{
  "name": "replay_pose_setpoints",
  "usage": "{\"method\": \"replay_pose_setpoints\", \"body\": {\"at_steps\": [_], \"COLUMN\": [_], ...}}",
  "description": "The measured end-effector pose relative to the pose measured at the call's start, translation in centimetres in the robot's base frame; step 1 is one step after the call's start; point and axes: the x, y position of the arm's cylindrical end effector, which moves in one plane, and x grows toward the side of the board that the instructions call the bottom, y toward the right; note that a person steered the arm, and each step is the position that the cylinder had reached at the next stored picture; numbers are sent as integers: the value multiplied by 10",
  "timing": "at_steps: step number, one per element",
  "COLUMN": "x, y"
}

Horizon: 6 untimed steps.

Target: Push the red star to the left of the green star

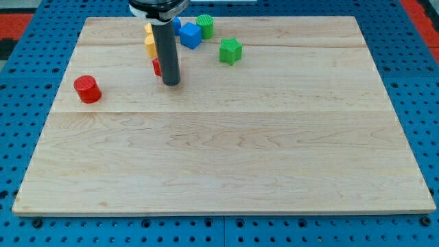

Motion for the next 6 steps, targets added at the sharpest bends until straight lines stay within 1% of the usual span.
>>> {"method": "replay_pose_setpoints", "body": {"at_steps": [1,2,3,4,5,6], "x": [0,-9,-27,-48,-41,7], "y": [-28,-47,-26,16,37,37]}}
